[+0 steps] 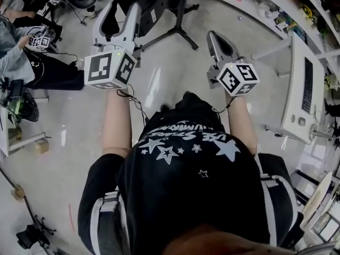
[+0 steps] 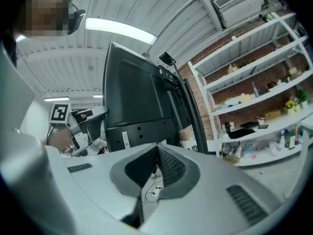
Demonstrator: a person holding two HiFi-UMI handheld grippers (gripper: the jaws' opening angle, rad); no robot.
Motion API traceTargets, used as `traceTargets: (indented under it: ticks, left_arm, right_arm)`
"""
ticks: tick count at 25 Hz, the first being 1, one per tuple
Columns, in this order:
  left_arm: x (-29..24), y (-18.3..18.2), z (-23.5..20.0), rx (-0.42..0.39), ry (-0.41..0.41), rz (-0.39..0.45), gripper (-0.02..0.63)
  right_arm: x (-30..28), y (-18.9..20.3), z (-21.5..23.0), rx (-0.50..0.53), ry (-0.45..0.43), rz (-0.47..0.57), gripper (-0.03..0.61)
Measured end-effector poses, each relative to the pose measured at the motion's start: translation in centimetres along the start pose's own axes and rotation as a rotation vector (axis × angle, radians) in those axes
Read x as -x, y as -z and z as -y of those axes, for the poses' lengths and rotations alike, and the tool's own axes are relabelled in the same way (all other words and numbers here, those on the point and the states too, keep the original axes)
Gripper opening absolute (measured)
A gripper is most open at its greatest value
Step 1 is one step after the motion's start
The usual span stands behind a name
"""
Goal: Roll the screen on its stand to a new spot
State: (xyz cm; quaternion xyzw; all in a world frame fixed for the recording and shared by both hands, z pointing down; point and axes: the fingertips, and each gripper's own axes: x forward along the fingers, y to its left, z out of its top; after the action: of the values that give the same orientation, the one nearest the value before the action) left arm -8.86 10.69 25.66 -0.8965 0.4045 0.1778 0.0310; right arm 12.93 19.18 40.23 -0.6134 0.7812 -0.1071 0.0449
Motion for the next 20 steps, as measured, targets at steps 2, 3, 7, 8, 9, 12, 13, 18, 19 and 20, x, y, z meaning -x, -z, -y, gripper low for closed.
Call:
traceTargets:
  ticks: [2, 3, 7, 8, 9, 12, 13, 18, 19, 20]
  left_arm:
    - [1.0, 0.4, 0.5, 0.002, -0.015, -0.011, 0.213]
    - [1.6, 0.7, 0.7, 0.004, -0.023, -0.018, 0.213]
    - [3.6, 2.0, 1.6, 0.013, -0.040, -0.061, 0.212]
    - [3.9, 2.3, 1.8, 0.011, -0.044, -0.072, 0.212]
    - [4.1, 2.6, 2.0, 0.009, -0.051, -0.080, 0.212]
    - [4.6, 3.1, 3.1, 0.018, -0.079, -0.095, 0.212]
    - [4.8, 3.2, 3.5, 0.019, -0.083, -0.100, 0.212]
    - [6.0, 3.6, 6.5, 0.021, -0.083, -0.114, 0.212]
    - [6.3, 3.9, 7.2, 0.028, -0.078, -0.120, 0.212]
    - [6.6, 4.1, 8.0, 0.032, -0.071, -0.126, 0.211]
  right_arm:
    - [0.4, 0.0, 0.1, -0.003, -0.004, 0.005, 0.006]
    - [0.6, 0.0, 0.2, -0.006, -0.007, 0.008, 0.006]
    - [0.8, -0.2, 0.1, -0.007, -0.037, 0.015, 0.006]
    - [0.8, -0.4, 0.1, -0.005, -0.047, 0.019, 0.006]
    - [0.9, -0.6, 0.2, -0.004, -0.056, 0.022, 0.006]
    - [1.6, -1.0, 0.6, 0.002, -0.077, 0.015, 0.006]
    - [2.0, -1.0, 0.6, 0.006, -0.083, 0.012, 0.006]
    - [4.6, -1.2, 1.9, 0.008, -0.091, 0.015, 0.006]
    - [5.2, -1.1, 2.2, 0.006, -0.090, 0.016, 0.006]
    - [5.8, -1.0, 2.5, 0.005, -0.091, 0.016, 0.006]
